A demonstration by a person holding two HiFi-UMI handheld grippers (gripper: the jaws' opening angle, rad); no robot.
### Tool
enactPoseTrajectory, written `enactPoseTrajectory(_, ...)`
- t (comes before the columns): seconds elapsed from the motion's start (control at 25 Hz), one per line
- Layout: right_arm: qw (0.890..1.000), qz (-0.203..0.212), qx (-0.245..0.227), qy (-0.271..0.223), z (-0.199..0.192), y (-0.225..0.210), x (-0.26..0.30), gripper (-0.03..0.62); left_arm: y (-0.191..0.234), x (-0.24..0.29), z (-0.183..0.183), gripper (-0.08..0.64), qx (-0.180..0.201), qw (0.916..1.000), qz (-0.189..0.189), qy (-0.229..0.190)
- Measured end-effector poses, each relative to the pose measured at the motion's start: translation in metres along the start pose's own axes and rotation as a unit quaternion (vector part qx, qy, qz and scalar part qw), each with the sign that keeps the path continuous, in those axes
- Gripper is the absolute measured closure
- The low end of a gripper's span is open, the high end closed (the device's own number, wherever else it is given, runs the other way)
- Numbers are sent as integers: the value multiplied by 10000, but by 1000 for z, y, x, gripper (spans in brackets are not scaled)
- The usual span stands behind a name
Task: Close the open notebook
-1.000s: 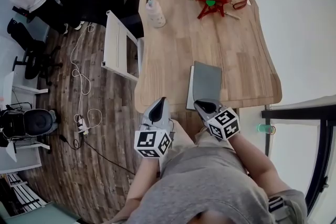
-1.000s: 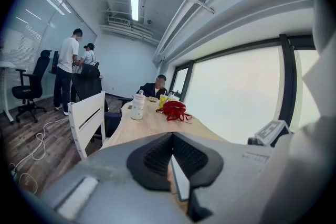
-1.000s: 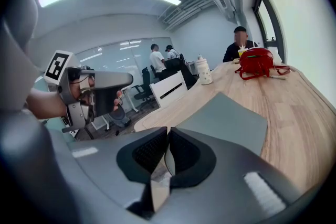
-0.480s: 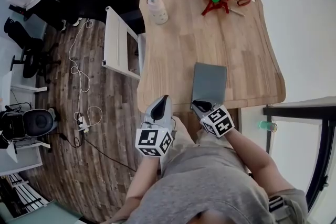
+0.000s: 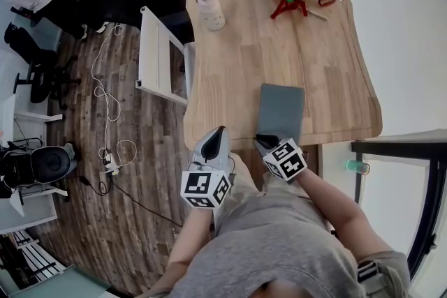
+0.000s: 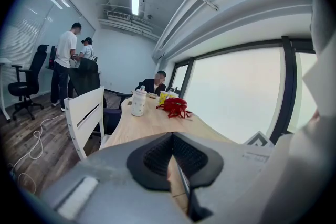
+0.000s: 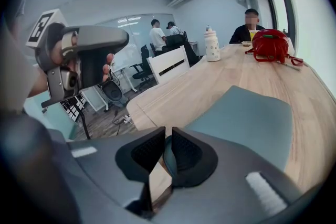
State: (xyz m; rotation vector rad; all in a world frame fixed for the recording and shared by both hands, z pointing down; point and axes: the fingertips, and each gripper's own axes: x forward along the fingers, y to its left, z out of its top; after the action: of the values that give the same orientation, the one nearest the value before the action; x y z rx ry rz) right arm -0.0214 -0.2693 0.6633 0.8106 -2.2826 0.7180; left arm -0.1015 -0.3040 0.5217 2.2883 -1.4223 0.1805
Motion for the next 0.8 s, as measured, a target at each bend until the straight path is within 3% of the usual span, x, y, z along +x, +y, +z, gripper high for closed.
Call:
enactPoseTrajectory(0.4,10000,-15,-20,-23,-1,1,1,538,-2,-1,2,560,12,10000,50,-50)
enactPoseTrajectory(0.56,9995,171,83,-266,3,7,-7,445,-10,-4,6,560,69,9999,77,-116)
enactPoseTrajectory(0.8,9969,-19,191,-765,17,-5,-45,456,-31,-8,8,560,92,9996,122,-240)
